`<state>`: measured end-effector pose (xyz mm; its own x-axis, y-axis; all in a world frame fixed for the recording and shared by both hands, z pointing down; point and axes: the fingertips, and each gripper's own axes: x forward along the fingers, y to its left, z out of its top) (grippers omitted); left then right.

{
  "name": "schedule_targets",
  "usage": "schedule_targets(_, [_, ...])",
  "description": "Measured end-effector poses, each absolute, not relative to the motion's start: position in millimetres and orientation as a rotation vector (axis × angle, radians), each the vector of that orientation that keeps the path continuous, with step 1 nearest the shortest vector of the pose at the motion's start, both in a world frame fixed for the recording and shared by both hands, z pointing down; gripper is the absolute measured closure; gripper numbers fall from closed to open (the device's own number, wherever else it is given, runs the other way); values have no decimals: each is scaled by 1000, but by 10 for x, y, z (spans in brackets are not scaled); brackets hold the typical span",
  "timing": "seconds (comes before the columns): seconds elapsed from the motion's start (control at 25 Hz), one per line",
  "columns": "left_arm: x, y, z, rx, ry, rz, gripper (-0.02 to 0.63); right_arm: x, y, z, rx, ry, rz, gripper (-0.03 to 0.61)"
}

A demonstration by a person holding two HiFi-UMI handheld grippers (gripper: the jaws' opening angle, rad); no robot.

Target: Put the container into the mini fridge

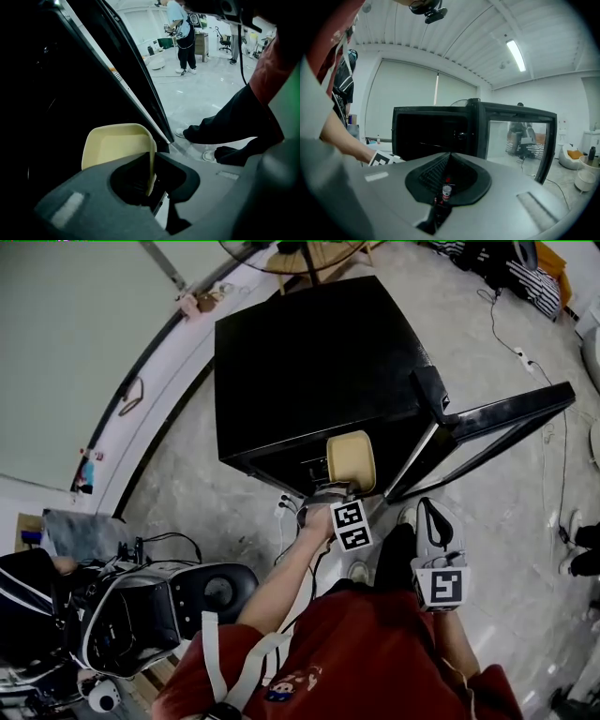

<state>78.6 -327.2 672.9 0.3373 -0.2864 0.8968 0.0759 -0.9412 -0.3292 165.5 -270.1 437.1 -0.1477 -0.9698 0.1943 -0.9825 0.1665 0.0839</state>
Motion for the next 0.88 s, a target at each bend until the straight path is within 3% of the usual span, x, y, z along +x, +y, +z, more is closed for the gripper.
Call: schedule_targets(0.88, [958, -3889, 6936, -2203, 299, -1674, 574, 1780, -2309, 4556, 1877, -2213, 171, 577])
